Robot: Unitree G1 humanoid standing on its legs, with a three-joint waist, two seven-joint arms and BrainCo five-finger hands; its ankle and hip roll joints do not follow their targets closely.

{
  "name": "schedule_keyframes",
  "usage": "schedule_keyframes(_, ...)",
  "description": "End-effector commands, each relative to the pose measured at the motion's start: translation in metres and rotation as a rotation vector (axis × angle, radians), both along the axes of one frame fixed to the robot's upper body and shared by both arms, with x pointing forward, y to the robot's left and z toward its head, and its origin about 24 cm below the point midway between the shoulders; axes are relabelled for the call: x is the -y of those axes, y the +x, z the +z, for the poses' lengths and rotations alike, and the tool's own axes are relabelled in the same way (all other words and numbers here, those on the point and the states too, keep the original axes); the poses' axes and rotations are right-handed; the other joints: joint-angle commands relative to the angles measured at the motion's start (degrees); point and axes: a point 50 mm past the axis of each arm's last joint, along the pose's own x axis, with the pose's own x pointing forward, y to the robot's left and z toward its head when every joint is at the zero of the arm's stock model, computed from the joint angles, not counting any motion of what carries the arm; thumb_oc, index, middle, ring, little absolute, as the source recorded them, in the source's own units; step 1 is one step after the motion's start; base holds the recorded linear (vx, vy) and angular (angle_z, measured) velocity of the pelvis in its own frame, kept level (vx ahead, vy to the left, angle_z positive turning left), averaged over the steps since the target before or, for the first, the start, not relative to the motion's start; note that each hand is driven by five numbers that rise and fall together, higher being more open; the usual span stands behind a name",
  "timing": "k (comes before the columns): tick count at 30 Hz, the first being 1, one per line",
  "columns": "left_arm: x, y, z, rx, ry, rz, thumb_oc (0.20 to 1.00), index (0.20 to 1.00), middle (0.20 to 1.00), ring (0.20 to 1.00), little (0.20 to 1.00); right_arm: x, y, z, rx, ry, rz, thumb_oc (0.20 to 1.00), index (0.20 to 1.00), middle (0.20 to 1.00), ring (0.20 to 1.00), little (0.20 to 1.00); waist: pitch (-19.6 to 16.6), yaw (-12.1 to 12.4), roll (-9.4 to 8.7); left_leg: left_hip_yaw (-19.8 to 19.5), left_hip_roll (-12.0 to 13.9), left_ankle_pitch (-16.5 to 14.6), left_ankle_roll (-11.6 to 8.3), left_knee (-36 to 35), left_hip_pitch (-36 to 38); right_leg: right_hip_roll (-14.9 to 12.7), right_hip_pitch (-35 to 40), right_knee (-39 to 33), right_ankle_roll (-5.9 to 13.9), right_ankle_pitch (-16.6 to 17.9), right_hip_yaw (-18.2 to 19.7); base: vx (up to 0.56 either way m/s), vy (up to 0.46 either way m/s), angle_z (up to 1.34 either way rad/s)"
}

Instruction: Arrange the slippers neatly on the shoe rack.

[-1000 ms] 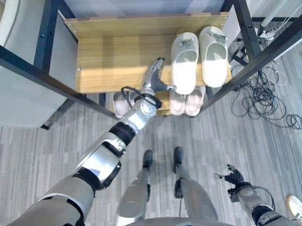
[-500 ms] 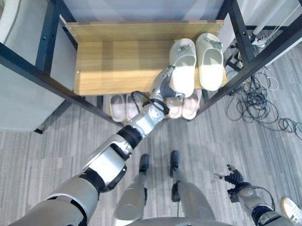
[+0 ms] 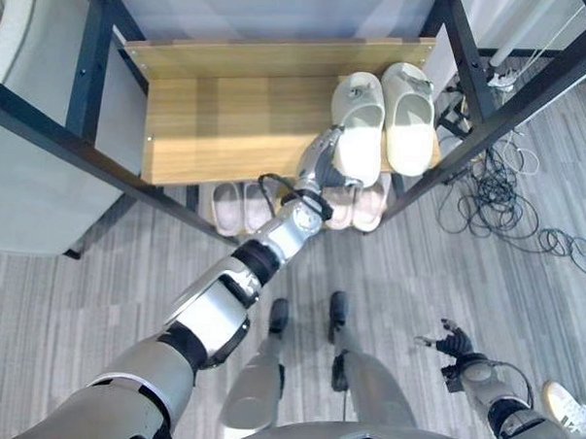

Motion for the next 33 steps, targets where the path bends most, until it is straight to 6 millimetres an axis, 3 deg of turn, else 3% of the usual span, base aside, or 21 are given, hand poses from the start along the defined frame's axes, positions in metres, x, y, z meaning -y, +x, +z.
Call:
schedule_keyframes(1,0.033,0.008,0.049,0.156,0.06,-0.079,1.0,1.0,1.0,1.0,1.0,0.027,0.016,0.018,0.045,-0.106,0.006,1.0,1.0,1.0,1.0,1.0,3.84,-0.11,3.2,-2.26,3.65,-2.98,-0.55,2.35,-4.81,-2.44,-2.45,6.45,2.63,-8.48,1.74,0.0,0.0,0.0)
schedule_keyframes(9,0.034,0.012,0.064,0.241,0.14,-0.051,1.0,1.0,1.0,1.0,1.0,0.032,0.032,0.031,0.086,-0.163,0.032,1.0,1.0,1.0,1.0,1.0,4.75,-0.42,3.07,-2.24,3.85,-2.69,-0.71,2.84,-6.24,-2.42,-4.01,7.13,2.64,-8.38,1.96,0.0,-0.01,-0.03)
schedule_keyframes(16,0.033,0.012,0.06,0.233,0.14,-0.035,1.0,1.0,1.0,1.0,1.0,0.028,0.034,0.03,0.092,-0.166,0.042,1.0,1.0,1.0,1.0,1.0,4.68,-0.53,3.04,-2.19,3.96,-2.59,-0.64,2.9,-6.72,-2.31,-4.57,7.2,2.62,-8.32,1.97,0.0,0.0,0.0)
schedule_keyframes(20,0.021,0.016,0.056,0.222,0.151,0.009,1.0,1.0,1.0,1.0,1.0,0.026,0.03,0.028,0.089,-0.157,0.042,1.0,1.0,1.0,1.0,1.0,4.2,-0.6,3.13,-2.19,4.0,-2.75,-0.64,2.87,-6.55,-2.26,-4.39,7.15,2.57,-8.4,1.92,0.0,0.0,0.0)
schedule_keyframes(29,-0.014,0.024,0.071,0.249,0.104,0.101,1.0,1.0,1.0,1.0,1.0,0.022,0.016,0.017,0.043,-0.117,0.041,1.0,1.0,1.0,1.0,1.0,2.31,-0.1,3.13,-1.98,4.02,-3.32,-0.77,3.09,-5.62,-2.22,-2.85,6.83,2.59,-8.73,1.24,0.0,0.0,0.0)
schedule_keyframes(33,-0.028,0.015,0.075,0.271,-0.047,0.07,1.0,1.0,1.0,1.0,1.0,0.012,0.007,0.008,0.019,-0.058,0.02,1.0,1.0,1.0,1.0,1.0,1.12,1.03,3.23,-2.06,3.74,-3.85,-0.71,3.28,-4.64,-2.35,-1.26,6.68,2.67,-8.99,0.65,0.01,0.002,0.05)
